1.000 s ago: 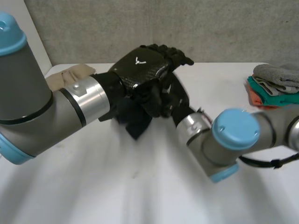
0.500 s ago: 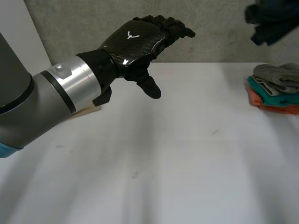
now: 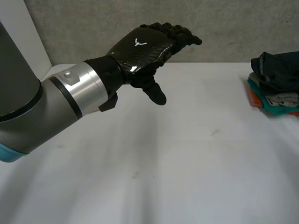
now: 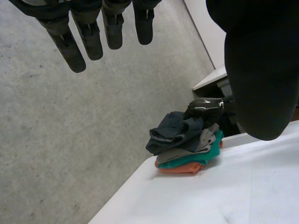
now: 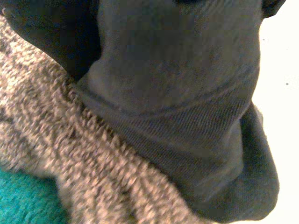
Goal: Fold the laundry.
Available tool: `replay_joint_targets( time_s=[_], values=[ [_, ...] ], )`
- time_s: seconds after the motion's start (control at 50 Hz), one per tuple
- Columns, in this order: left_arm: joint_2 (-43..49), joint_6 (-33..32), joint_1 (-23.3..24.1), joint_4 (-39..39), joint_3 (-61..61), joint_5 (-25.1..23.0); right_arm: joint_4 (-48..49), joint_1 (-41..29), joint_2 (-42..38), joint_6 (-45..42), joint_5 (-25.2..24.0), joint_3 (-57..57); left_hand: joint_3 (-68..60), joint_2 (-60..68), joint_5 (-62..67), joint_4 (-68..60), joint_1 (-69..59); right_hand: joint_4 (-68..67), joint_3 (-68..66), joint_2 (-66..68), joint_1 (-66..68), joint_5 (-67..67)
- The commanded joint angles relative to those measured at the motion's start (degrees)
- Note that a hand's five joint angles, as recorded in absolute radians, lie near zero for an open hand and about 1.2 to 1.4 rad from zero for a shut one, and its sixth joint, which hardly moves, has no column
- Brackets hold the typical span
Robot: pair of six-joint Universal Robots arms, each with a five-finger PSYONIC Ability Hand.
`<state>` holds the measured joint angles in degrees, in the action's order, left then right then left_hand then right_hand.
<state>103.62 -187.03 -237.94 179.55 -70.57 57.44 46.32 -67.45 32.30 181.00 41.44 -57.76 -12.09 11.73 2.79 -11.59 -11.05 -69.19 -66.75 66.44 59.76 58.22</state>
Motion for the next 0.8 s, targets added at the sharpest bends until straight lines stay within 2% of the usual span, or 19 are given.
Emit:
replay_joint_targets(
  time_s=[0.02,0.04,0.06,0.16,0.22,0.4,0.42,0.46,0.48,0.52,0.56,0.62,0.68,0.72,0.74,0.8],
  values=[
    [-0.5,0.1,2.1,0.0,0.1,-0.1,-2.5,-0.1,4.5,1.9,0.7,-1.1,0.2,0.2,-0.9,-0.3,-0.8,39.6,37.1,-36.8,-30.1,-38.6],
    [-0.6,0.1,2.6,0.0,0.1,-0.1,-3.8,-0.1,5.1,2.0,1.0,-1.5,0.4,0.0,-1.1,-0.1,-0.7,53.7,51.3,-51.0,-44.3,-52.8],
    [-0.6,0.1,2.7,0.0,0.1,-0.1,-5.1,0.0,5.7,2.1,1.6,-1.8,0.4,0.0,-1.1,-0.1,-0.7,59.2,56.7,-56.4,-49.8,-58.2],
    [-0.7,0.1,3.0,0.0,0.1,-0.1,-14.2,-0.1,11.3,0.7,7.2,-2.8,0.4,0.0,-1.1,-0.1,-0.7,59.2,56.7,-56.4,-49.8,-58.2],
    [-1.1,0.1,3.0,0.0,0.0,-0.1,-18.5,0.7,14.9,-3.9,10.8,-3.9,0.4,0.0,-1.1,-0.1,-0.7,59.2,56.7,-56.4,-49.8,-58.2],
    [-1.9,0.2,3.5,-0.1,-0.1,-0.1,-33.8,5.6,25.6,-25.6,20.8,-5.8,0.4,0.0,-1.1,-0.1,-0.7,59.2,56.7,-56.4,-49.8,-58.2],
    [-2.0,0.2,3.5,0.0,0.0,-0.1,-35.8,6.4,27.4,-29.0,23.2,-5.4,0.4,0.0,-1.1,-0.1,-0.7,59.2,56.7,-56.4,-49.8,-58.2],
    [-2.2,0.3,3.5,0.0,0.0,-0.1,-36.8,6.8,29.0,-31.6,26.5,-4.6,0.4,0.0,-1.1,-0.1,-0.7,59.2,56.7,-56.4,-49.8,-58.2],
    [-2.4,0.3,3.5,0.0,0.1,-0.1,-36.9,6.8,30.6,-33.6,29.9,-3.7,0.4,0.0,-1.1,-0.1,-0.7,59.2,56.7,-56.4,-49.8,-58.2],
    [-3.2,0.3,3.6,0.0,0.2,-0.1,-36.4,6.2,32.0,-35.0,32.5,-3.8,0.5,-0.2,-1.2,0.0,-0.5,59.2,56.7,-56.4,-49.8,-58.2],
    [-3.7,0.4,3.7,0.2,0.3,-0.1,-34.0,2.7,33.6,-34.9,35.0,-3.9,0.5,-0.2,-1.2,0.0,-0.5,59.2,56.7,-56.4,-49.8,-58.2],
    [-4.5,1.1,3.7,1.3,0.5,0.0,-29.5,-3.1,35.5,-33.9,34.9,-5.3,0.4,0.0,-1.1,-0.1,-0.7,59.2,56.7,-56.4,-49.8,-58.2],
    [-5.4,3.2,3.5,3.1,0.5,0.3,-21.1,-11.8,41.7,-31.2,33.5,-12.7,0.0,0.3,-0.7,-0.5,-1.0,59.2,56.7,-56.4,-49.8,-58.2],
    [-6.1,3.9,3.1,3.4,0.5,0.8,-17.9,-14.8,44.4,-29.7,31.5,-17.1,-0.1,0.5,-0.6,-0.6,-1.2,59.2,56.7,-56.4,-49.8,-58.2],
    [-6.3,4.4,3.0,3.5,0.5,1.4,-15.0,-17.7,46.8,-28.1,28.9,-21.6,-0.1,0.5,-0.6,-0.6,-1.2,59.2,56.7,-56.4,-49.8,-58.2],
    [-7.6,4.6,1.2,3.9,0.5,5.5,-11.3,-22.4,49.8,-25.9,23.9,-28.4,-0.1,0.5,-0.6,-0.6,-1.2,59.2,56.7,-56.4,-49.8,-58.2]
  ],
)
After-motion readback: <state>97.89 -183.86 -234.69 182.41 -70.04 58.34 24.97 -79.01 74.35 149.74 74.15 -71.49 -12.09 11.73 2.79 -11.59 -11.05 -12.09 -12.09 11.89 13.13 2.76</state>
